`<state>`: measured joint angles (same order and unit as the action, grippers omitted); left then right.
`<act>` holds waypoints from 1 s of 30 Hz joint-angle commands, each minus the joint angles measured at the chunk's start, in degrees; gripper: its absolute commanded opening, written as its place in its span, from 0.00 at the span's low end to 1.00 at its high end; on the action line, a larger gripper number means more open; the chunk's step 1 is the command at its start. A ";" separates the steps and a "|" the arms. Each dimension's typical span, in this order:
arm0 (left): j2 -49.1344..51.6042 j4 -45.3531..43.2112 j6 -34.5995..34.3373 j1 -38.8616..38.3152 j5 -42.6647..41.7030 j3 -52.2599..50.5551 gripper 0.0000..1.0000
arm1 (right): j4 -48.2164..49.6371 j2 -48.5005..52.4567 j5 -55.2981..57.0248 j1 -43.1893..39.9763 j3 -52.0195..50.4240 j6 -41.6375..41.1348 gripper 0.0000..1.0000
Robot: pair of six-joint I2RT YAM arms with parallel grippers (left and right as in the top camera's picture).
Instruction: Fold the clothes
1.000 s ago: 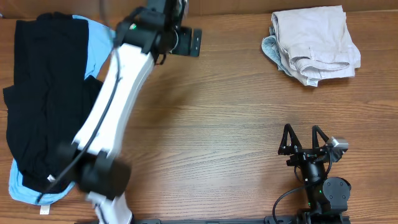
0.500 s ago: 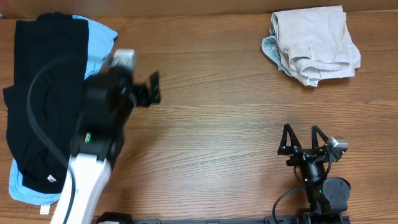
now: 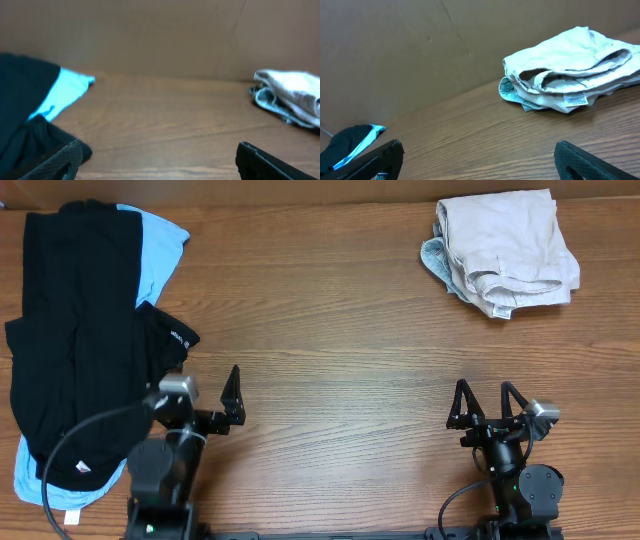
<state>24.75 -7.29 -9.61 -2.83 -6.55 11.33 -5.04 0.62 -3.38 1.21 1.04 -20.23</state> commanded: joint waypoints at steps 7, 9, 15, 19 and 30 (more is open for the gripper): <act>-11.15 -3.76 -1.40 0.87 4.42 -7.56 1.00 | 0.39 -0.46 0.79 0.28 -0.59 0.48 1.00; -12.44 -3.76 -2.91 1.73 4.42 -8.20 1.00 | 0.39 -0.46 0.79 0.28 -0.59 0.48 1.00; -16.02 -3.93 -5.51 5.09 4.35 -9.97 1.00 | 0.39 -0.46 0.79 0.28 -0.59 0.46 1.00; -19.87 -2.99 -5.86 5.97 4.17 -11.06 1.00 | 0.39 -0.46 0.79 0.28 -0.59 0.48 1.00; -24.59 1.66 -5.81 6.12 5.49 -11.06 1.00 | 0.39 -0.46 0.79 0.28 -0.59 0.48 1.00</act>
<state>1.19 -5.58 -14.72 2.70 -2.20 0.64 -5.02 0.62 -3.36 1.21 1.04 -20.10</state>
